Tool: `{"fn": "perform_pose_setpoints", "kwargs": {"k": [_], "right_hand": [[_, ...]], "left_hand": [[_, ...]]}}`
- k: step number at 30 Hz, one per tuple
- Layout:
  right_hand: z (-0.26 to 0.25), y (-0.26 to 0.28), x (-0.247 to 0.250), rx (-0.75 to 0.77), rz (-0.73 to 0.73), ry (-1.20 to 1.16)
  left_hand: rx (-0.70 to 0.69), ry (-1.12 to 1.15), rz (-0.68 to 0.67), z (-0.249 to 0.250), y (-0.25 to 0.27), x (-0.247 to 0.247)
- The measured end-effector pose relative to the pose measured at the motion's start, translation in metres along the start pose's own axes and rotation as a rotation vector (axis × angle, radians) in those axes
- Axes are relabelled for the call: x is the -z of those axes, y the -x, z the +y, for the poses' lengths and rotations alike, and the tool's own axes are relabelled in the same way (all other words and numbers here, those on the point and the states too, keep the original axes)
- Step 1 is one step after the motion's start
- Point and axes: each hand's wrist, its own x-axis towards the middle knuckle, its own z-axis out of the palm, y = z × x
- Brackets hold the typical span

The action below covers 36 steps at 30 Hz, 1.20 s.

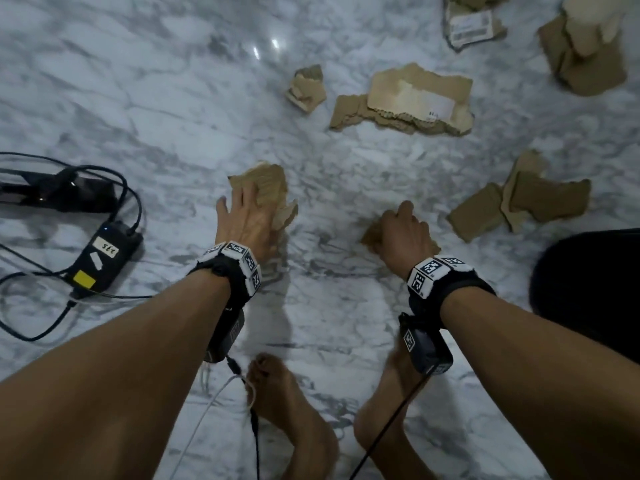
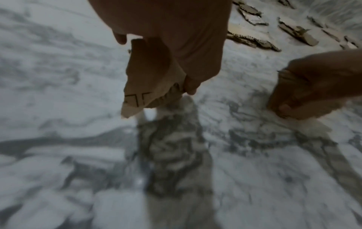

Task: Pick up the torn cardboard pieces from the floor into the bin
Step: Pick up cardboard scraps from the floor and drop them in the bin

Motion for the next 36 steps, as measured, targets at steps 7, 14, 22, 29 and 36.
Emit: {"fn": "perform_pose_setpoints", "kwargs": {"k": [7,14,22,29,36], "right_hand": [[0.084,-0.021,0.030,-0.196,0.138,-0.067],[0.128,-0.037,0.030,-0.467,0.175,-0.543],[0.127,-0.028,0.012,-0.488,0.180,-0.824],[0.104,0.025,0.023,-0.389,0.114,-0.816],[0.105,0.133,0.113,-0.442,0.280,-0.848]], "left_hand": [[0.154,0.070,-0.109,0.022,-0.056,0.009],[0.078,0.007,-0.174,0.071,-0.057,0.014],[-0.036,0.108,-0.193,0.123,-0.052,0.019],[-0.105,0.085,-0.236,0.155,-0.029,0.043],[-0.291,0.078,-0.216,0.208,0.033,0.156]]}}
